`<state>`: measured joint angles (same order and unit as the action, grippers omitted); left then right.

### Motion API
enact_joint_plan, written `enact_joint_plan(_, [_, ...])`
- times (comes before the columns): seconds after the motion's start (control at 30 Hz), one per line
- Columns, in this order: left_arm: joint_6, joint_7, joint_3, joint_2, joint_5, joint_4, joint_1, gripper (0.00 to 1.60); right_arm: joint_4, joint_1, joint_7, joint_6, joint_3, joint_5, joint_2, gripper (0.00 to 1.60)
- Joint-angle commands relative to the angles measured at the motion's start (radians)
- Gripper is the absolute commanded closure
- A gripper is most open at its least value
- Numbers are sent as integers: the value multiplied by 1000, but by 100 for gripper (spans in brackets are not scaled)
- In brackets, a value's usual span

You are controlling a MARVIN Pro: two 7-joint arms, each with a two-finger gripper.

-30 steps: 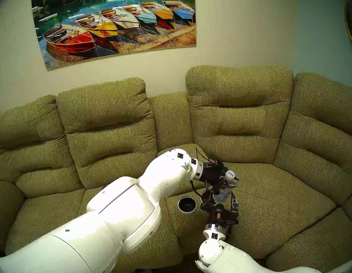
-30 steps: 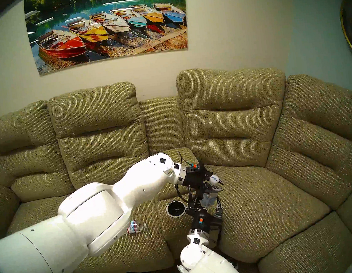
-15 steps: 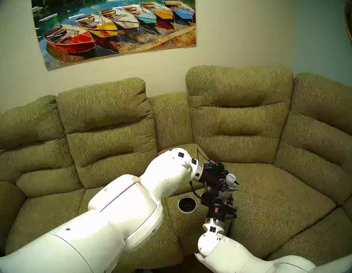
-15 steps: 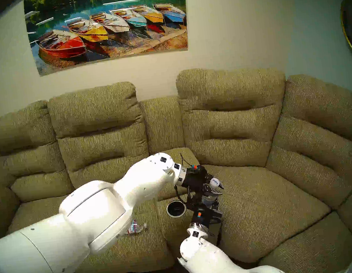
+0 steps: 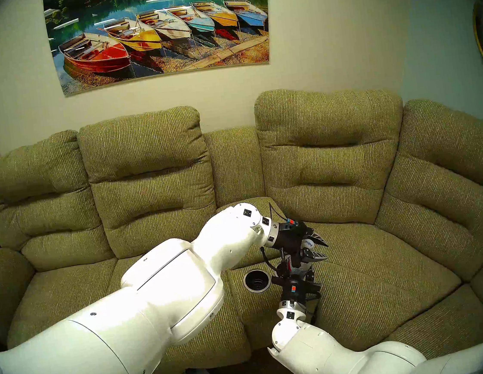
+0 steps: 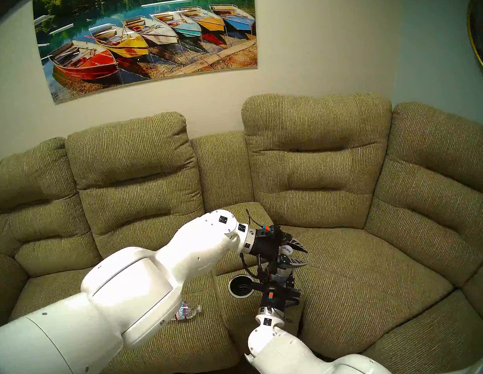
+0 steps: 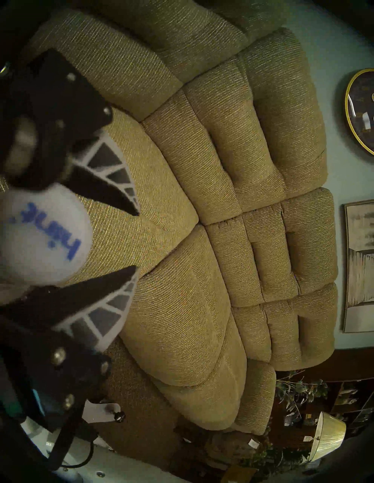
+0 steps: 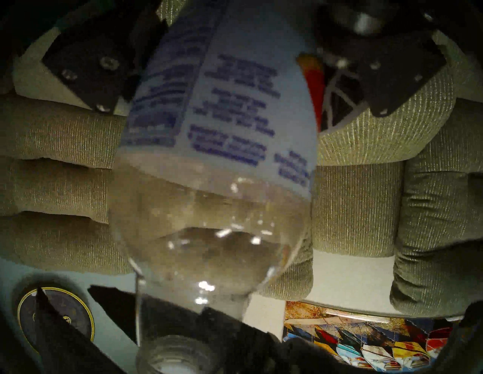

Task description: Put bottles into cup holders

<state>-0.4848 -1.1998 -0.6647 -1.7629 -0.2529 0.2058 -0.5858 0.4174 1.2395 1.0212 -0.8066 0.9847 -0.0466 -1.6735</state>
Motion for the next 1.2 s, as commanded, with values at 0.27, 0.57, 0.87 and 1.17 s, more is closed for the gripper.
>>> enact_joint_plan(0.27, [-6, -2, -9, -10, -6, 10, 22, 56, -120, -147, -21, 31, 50, 49, -70, 138])
enact_joint_plan(0.57, [-12, 10, -2, -20, 5, 4, 27, 0, -173, -157, -35, 13, 49, 48, -93, 135])
enact_joint_plan(0.87, [-50, -21, -17, 3, -6, 27, 53, 0, -213, -162, -52, -14, 50, 53, -95, 160])
enact_joint_plan(1.17, [-71, -70, -51, 70, -33, 25, 14, 0, -227, -196, -84, 11, 89, 89, -108, 160])
